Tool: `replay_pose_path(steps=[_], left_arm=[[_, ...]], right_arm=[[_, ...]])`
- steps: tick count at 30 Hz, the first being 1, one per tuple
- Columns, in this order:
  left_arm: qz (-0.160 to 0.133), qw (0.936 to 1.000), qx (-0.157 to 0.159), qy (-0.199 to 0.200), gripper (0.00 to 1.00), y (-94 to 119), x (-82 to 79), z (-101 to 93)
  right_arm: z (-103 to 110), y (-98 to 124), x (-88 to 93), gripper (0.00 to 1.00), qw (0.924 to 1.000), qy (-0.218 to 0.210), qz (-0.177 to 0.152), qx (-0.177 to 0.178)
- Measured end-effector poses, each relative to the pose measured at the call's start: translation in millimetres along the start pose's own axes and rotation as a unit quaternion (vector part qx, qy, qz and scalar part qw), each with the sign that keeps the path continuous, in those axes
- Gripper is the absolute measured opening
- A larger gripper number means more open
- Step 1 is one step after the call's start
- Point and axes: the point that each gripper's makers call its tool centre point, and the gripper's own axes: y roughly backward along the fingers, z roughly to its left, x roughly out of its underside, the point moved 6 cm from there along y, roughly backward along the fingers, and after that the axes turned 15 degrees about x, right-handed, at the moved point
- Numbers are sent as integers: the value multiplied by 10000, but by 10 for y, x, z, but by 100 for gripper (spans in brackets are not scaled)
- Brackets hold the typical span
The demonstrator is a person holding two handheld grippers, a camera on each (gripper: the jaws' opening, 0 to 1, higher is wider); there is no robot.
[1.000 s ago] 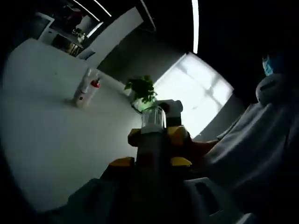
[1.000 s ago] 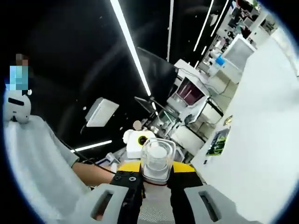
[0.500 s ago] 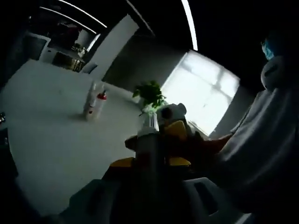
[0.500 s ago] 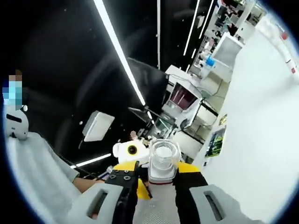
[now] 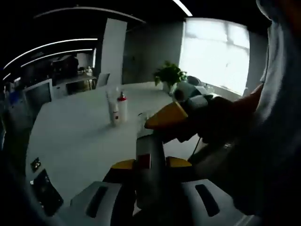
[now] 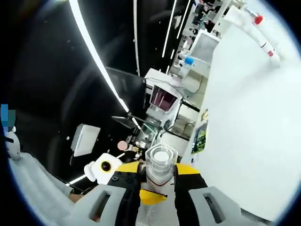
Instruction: Arrange the skincare products in the storage area until every visible bottle or jar stands upright without overlapping.
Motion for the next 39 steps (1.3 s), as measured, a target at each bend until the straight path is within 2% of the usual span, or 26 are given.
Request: replay_pose_path(steps=[3,4,5,6,9,10,13,14,17,19,20,21,22,23,24,25,26,27,30,32,33,34,36,37,38,39], left_arm=[[46,10000,27,-16,21,-9,19,11],[46,9999,57,92,21,-5,19,16],[18,10000,29,-53,22,1,8,30],[-10,10000,72,-22,22,2,11,36],[-5,9997,248,82,21,-1,19,37],[-31,9994,301,171,21,5,14,39],[-409,9943,701,693,20,39,-39,18],[-547,9895,893,995,20,60,-54,17],[-821,9765,1277,1533,20,116,-82,20],[-1027,9629,1598,1917,21,148,-93,17],[-1111,9517,1814,2216,22,158,-95,5],[-1137,9438,1983,2389,23,165,-92,-11],[-1194,9377,2108,2492,23,170,-110,-19],[-1272,9343,2191,2509,24,169,-127,-33],[-1349,9247,2394,2635,24,174,-147,-64],[-1370,9201,2472,2710,24,177,-152,-76],[-1435,9073,2667,2918,25,181,-167,-99],[-1438,9006,2774,3021,25,170,-171,-121],[-1344,8885,3053,3151,26,157,-177,-191],[-1310,8917,3004,3123,26,171,-154,-172],[-1297,8957,2932,3082,26,168,-154,-180],[-1327,9007,2845,3002,25,169,-157,-163],[-1336,9171,2510,2793,24,152,-149,-116],[-1330,9149,2539,2841,24,153,-155,-138],[-1334,9185,2460,2795,24,151,-157,-129],[-1311,9284,2255,2646,24,141,-141,-95]], right_arm=[[-1,3,-1,17,9999,-111,11,-6],[-8,11,4,16,10000,66,27,60],[36,14,-22,16,9995,297,-85,-50],[48,19,-27,16,9989,447,-108,-37],[79,25,-14,15,9972,748,-81,-38],[94,28,-12,15,9969,786,-81,-47],[157,50,-30,15,9964,799,-126,-267],[195,60,-35,15,9954,862,-143,-404],[265,72,-29,15,9934,996,-147,-556],[311,77,-32,15,9925,980,-124,-717],[330,81,-28,15,9921,959,-100,-801],[349,87,-22,15,9918,935,-65,-872],[363,90,-24,15,9914,934,-62,-915],[392,102,-28,15,9904,933,-83,-1012],[412,109,-32,15,9899,915,-77,-1084],[432,118,-29,15,9891,896,-61,-1167],[452,125,-33,15,9883,870,-48,-1249],[467,130,-31,15,9878,869,-45,-1292],[526,139,-6,15,9854,851,2,-1478],[532,128,3,16,9852,878,-3,-1469],[527,126,0,16,9854,885,-15,-1456],[527,123,-7,16,9858,865,-34,-1441],[489,107,-25,16,9873,865,-107,-1331],[472,100,-30,16,9880,818,-119,-1308],[467,93,-35,16,9885,770,-137,-1290],[454,82,-43,16,9893,780,-199,-1213]])
